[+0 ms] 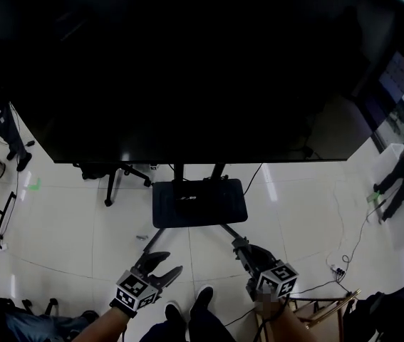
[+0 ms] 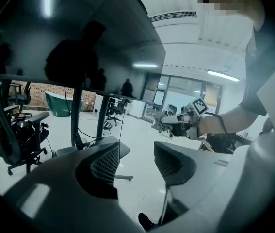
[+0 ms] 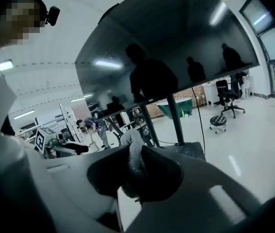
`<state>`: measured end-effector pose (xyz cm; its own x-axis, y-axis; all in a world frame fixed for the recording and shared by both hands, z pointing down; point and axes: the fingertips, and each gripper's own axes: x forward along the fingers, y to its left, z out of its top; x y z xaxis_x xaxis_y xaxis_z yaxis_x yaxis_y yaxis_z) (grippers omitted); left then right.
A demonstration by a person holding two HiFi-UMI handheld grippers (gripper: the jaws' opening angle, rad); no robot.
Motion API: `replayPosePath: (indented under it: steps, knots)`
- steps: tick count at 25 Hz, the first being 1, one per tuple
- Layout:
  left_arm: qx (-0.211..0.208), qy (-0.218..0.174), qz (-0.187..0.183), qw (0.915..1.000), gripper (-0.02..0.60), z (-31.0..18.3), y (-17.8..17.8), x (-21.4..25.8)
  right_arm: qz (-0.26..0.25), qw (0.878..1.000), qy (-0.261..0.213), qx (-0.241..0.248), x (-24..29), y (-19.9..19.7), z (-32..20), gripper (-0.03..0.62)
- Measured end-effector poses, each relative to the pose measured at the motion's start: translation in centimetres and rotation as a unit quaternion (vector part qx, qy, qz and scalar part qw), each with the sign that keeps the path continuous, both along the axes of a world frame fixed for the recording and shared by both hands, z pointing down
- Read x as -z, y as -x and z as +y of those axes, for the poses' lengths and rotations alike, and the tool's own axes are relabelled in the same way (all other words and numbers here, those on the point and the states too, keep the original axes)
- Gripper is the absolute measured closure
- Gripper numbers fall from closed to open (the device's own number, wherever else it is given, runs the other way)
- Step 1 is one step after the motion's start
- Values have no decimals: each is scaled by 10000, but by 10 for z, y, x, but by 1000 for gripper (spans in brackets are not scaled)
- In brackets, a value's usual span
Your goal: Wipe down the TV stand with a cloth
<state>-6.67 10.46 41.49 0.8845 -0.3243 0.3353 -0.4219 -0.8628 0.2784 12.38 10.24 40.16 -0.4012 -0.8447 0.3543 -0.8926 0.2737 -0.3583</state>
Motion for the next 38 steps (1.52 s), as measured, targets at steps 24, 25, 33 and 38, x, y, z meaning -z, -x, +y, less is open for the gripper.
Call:
replayPosePath:
  steps: [24,25,33,38]
  knots:
    - [814,-428,508,9945,333,255,-34,153,301,9817,-990,1596,159,59,275,545]
    - [800,-453,521,9944,333,264,-35,154,260,9823,-972,1577,159,57,281,545]
    - [611,-533,545,9952,331,285,-24,161,84,9863,-950,1343,168,56,293,545]
    - [612,-686,567,9942,333,283,-14,177,101,9853,-1026,1362,179,65,289,545]
